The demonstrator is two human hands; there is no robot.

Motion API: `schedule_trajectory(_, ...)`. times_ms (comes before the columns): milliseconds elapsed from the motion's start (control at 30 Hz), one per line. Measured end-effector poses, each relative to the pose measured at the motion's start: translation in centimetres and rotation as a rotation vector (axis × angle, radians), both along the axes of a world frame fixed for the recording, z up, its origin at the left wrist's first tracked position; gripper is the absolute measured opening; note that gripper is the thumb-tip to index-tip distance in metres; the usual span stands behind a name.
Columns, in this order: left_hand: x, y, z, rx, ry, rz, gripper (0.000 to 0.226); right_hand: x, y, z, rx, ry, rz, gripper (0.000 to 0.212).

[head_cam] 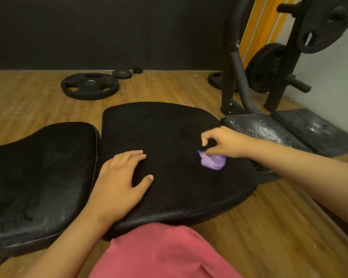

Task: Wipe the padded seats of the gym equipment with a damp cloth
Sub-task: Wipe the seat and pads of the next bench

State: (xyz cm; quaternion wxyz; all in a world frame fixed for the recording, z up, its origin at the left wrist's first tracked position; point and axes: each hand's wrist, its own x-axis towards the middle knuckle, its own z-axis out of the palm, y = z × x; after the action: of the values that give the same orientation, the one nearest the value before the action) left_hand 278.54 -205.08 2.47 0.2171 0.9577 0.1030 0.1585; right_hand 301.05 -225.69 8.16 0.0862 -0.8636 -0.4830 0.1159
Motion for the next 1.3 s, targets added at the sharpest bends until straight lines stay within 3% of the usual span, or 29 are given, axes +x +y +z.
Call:
schedule_trajectory(133, 0.0, 0.0, 0.0, -0.003, 0.004, 0.0, 0.073, -0.2, 3.6, 0.2, 0.093, -0.039, -0.078, 0.009)
schedule_trajectory(267, -0.3, 0.0, 0.1, -0.024, 0.005, 0.005, 0.074, -3.4, 5.5, -0.4, 0.22, 0.11, -0.035, 0.004)
schedule_trajectory(367, -0.4, 0.0, 0.3, -0.04, -0.004, 0.009, 0.075, -4.4, 4.6, -0.8, 0.24, 0.177, 0.045, 0.006)
schedule_trajectory(467, -0.7, -0.2, 0.4, -0.055, -0.004, 0.012, 0.073, -2.7, 1.2, -0.9, 0.202, 0.142, -0.015, 0.01)
schedule_trajectory(600, -0.9, -0.5, 0.4, -0.044, -0.051, 0.095, 0.052, -0.5, -3.1, -1.0, 0.154, 0.086, -0.15, 0.012)
schedule_trajectory(767, -1.9, -0.6, 0.4, -0.09, -0.145, 0.3, 0.03, -2.5, -0.9, -1.1, 0.239, 0.109, -0.142, 0.008)
schedule_trajectory(933, -3.8, 1.7, 0.8, 0.147, -0.029, 0.395, 0.038, -5.4, 5.1, -0.7, 0.257, 0.173, -0.045, 0.005)
schedule_trajectory(1067, -5.0, 3.5, 0.9, 0.09, 0.094, 0.425, 0.041, -8.1, 9.2, -0.3, 0.268, 0.22, 0.017, 0.006)
schedule_trajectory(1200, -5.7, 3.3, -0.1, 0.088, 0.072, 0.402, 0.044, -12.0, 13.1, -0.4, 0.255, 0.243, 0.132, 0.005)
schedule_trajectory(1300, -5.9, 2.2, -0.9, 0.088, 0.07, 0.406, 0.068, -13.2, 13.8, -0.3, 0.235, 0.243, 0.232, 0.006)
